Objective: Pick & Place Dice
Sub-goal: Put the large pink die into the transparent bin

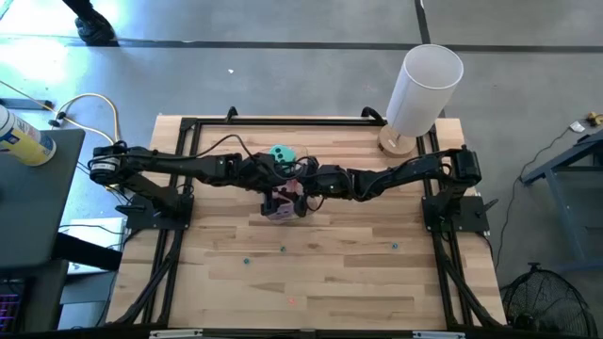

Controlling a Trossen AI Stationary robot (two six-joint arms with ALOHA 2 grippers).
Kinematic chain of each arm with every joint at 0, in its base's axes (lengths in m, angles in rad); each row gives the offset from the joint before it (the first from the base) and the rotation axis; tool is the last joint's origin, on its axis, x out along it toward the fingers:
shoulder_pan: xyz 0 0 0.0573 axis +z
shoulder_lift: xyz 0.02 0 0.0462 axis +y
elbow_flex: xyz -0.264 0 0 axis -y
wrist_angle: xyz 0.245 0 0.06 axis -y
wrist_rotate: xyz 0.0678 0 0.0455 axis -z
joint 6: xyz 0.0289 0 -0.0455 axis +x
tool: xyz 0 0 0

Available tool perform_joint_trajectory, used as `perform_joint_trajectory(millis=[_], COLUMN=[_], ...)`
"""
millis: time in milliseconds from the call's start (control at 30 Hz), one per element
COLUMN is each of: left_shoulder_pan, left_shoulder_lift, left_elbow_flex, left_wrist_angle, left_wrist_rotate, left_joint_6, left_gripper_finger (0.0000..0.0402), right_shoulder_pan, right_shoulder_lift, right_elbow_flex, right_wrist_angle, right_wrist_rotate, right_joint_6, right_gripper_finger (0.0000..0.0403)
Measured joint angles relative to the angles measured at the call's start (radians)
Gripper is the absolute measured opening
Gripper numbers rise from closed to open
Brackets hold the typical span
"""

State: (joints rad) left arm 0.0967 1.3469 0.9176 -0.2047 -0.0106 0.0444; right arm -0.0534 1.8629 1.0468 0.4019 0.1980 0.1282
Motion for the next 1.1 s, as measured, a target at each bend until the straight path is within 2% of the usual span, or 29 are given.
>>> perform_joint_trajectory(millis=[700,900,1100], left_shoulder_pan=[-0.008,-0.009,-0.015], left_shoulder_lift=[-0.032,-0.032,-0.032], left_elbow_flex=[0.0,0.0,0.0], left_wrist_angle=[-0.009,-0.009,-0.002], left_wrist_rotate=[-0.02,0.005,0.005], left_joint_6=[0.012,0.009,0.007], left_gripper_finger=[0.0386,0.0386,0.0386], right_shoulder_pan=[-0.001,-0.001,-0.001], right_shoulder_lift=[-0.002,-0.002,-0.003], right_elbow_flex=[0.001,0.002,0.002], right_wrist_angle=[-0.001,-0.018,-0.048], right_wrist_rotate=[0.001,0.0,-0.033], right_joint_6=[0.028,0.054,0.038], right_gripper_finger=[0.027,0.027,0.027])
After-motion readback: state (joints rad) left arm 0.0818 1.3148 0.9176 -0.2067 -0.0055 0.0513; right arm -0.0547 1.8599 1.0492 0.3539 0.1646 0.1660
